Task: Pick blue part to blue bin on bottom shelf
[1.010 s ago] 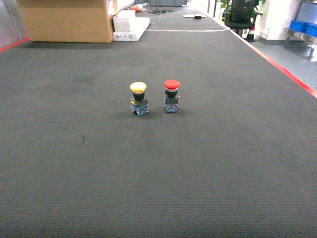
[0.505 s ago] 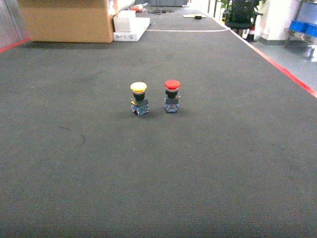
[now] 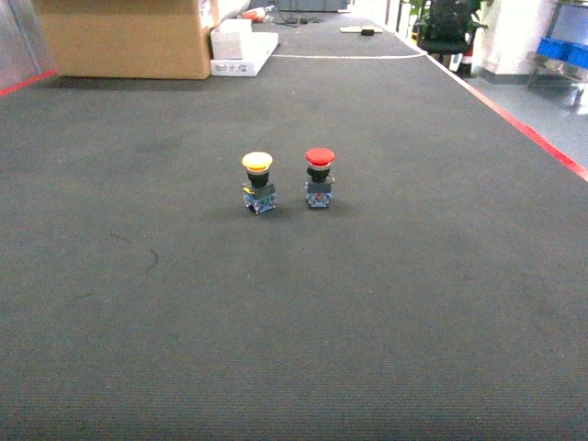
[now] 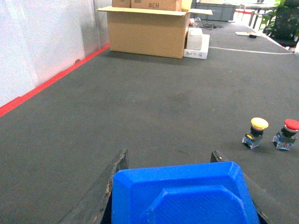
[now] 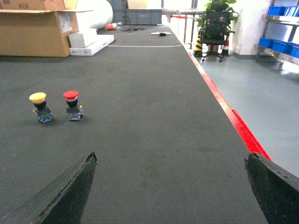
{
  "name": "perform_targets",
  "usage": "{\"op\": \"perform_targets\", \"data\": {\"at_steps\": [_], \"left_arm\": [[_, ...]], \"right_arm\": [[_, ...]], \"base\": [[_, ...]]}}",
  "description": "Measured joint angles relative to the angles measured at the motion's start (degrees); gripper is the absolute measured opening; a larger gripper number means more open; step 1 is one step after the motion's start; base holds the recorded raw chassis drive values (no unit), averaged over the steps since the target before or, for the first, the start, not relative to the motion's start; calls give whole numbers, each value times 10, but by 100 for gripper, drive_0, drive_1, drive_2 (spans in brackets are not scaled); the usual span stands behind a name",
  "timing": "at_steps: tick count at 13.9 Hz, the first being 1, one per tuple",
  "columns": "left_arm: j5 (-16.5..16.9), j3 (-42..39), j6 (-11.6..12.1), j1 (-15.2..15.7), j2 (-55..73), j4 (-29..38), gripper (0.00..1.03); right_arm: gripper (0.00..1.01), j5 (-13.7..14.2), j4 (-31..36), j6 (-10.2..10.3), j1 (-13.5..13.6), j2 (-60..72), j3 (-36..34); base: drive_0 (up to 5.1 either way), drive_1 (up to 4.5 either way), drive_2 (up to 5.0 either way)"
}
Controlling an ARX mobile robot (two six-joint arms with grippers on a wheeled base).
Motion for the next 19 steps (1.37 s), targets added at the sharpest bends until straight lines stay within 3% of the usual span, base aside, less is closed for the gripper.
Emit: {"op": "perform_targets", "data": {"at_steps": [14,19], "left_arm": [[0,0,2,0,0,0,44],[0,0,2,0,2,0,44]], "right_arm": [[98,0,0,0,0,0,0],[98,0,0,0,0,0,0]], "base": [[0,0,0],[2,-294,299]]}}
